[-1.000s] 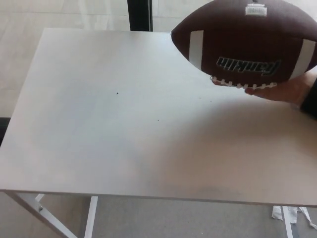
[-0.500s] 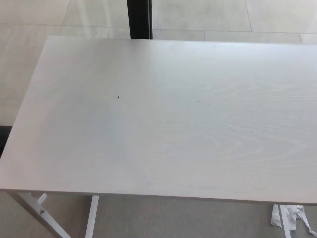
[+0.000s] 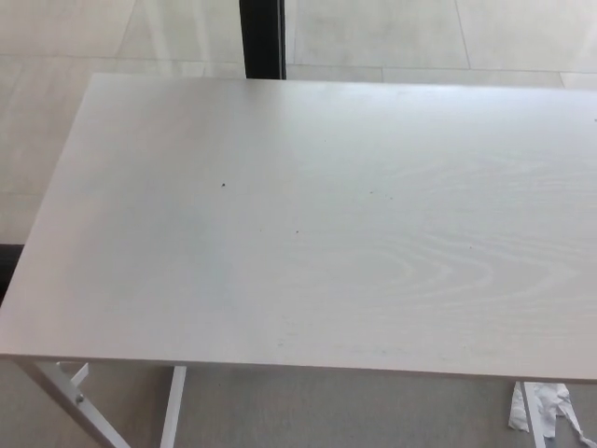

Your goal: The robot uses both its hands to grab the left and right ends of a football kept in the middle of the desk infront of it, lifts it up and places it in the palm of a person

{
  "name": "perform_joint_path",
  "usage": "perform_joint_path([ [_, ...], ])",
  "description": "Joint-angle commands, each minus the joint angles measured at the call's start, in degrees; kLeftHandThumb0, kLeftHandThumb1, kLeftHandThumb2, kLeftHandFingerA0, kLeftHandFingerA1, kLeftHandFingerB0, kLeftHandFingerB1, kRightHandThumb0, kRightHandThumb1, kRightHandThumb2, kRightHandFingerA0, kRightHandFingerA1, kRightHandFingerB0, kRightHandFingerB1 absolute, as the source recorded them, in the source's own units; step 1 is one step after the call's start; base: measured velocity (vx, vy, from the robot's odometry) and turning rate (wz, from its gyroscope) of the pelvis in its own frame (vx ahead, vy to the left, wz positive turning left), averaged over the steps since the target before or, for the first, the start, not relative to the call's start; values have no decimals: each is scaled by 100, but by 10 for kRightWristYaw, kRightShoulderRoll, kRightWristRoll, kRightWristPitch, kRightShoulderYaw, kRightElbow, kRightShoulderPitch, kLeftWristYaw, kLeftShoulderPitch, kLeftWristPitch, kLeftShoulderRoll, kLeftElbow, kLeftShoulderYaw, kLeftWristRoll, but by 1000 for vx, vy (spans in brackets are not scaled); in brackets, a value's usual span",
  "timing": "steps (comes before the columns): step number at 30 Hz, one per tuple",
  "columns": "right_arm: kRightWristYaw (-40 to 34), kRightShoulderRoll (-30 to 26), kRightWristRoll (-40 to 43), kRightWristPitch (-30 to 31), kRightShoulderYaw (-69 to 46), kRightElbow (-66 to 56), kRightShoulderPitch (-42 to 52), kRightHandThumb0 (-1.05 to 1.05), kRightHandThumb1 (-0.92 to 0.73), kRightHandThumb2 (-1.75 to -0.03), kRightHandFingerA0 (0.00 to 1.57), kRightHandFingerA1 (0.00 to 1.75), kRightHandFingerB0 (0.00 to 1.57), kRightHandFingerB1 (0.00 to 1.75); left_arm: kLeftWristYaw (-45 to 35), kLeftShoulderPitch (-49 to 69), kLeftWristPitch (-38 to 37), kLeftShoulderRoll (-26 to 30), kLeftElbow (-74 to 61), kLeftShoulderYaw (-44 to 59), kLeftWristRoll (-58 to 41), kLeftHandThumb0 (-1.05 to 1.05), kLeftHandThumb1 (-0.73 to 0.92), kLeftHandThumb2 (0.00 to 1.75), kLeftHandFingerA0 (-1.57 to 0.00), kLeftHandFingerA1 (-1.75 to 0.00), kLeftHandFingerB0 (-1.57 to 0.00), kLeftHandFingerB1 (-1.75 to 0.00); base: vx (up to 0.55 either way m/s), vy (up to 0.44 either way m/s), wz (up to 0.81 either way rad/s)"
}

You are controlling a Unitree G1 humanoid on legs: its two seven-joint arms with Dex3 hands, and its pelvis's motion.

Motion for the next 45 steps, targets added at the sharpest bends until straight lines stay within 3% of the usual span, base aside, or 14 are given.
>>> perform_joint_path([
  [1,-55,-78,41,-38,-39,233,3,-84,-79,-63,42,175,0,0,-6,70,-163,-23,89,-117,61,-83,64,101,-8,-69,0,-40,0,0,0],
  [2,-48,-78,47,-45,-41,238,0,-95,-64,-98,95,149,0,37,-3,66,-167,-17,99,-122,57,-83,64,106,-17,-73,-3,-46,0,0,0],
  [4,-40,-71,59,-49,-47,233,-2,-79,-71,-68,107,175,0,0,4,55,-180,-7,132,-125,46,-82,86,64,-5,-83,0,-48,0,0,0],
  [5,-1,-57,58,-47,-37,220,11,-83,-78,-58,34,175,0,0,-7,57,-169,-8,132,-119,28,-89,64,102,-19,-76,0,-46,0,0,0],
  [10,64,-43,45,-79,2,221,14,-84,-73,-61,0,85,0,0,-44,53,-168,5,163,-120,-12,-91,64,105,-1,-65,-1,-34,0,0,0],
  [14,79,-39,31,-92,38,215,13,-85,-72,-61,0,87,0,4,-59,47,-186,12,184,-119,-32,-98,64,106,-5,-67,-5,-30,0,0,0],
  [15,89,-34,23,-98,52,207,22,-84,-74,-60,0,92,0,6,-69,42,-185,17,195,-117,-41,-92,77,63,-12,-84,0,-44,0,0,0],
  [23,131,-45,52,-114,75,235,16,-87,-75,-64,0,78,0,17,-74,2,-191,11,154,-146,-63,-42,38,105,-13,-62,-1,-55,0,0,0],
  [24,130,-48,51,-117,77,240,18,-87,-75,-64,0,81,0,18,-75,7,-185,4,136,-150,-67,-92,86,66,-20,-85,-1,-58,0,0,0],
  [28,139,-48,55,-114,90,235,21,-98,-58,-90,0,77,0,40,-69,1,-179,8,137,-164,-73,-90,68,107,-37,-77,-2,-51,0,0,0],
  [30,149,-50,57,-112,98,236,25,-96,-58,-90,2,79,0,40,-58,-1,-176,9,134,-172,-72,-89,87,67,-39,-83,-5,-53,0,0,0],
  [40,189,-49,45,-117,159,210,52,-90,-64,-105,33,90,2,47,-78,17,-205,10,152,-197,-87,-94,69,103,-21,-73,-5,-57,0,0,0],
  [41,186,-51,45,-122,162,218,46,-89,-63,-105,39,93,2,47,-78,14,-206,11,159,-198,-90,-42,40,106,-10,-60,0,-54,0,0,0],
  [45,178,-52,47,-121,172,216,40,-85,-62,-103,47,96,3,51,-78,14,-205,9,164,-194,-105,-93,70,114,-15,-72,-3,-49,0,0,0],
])
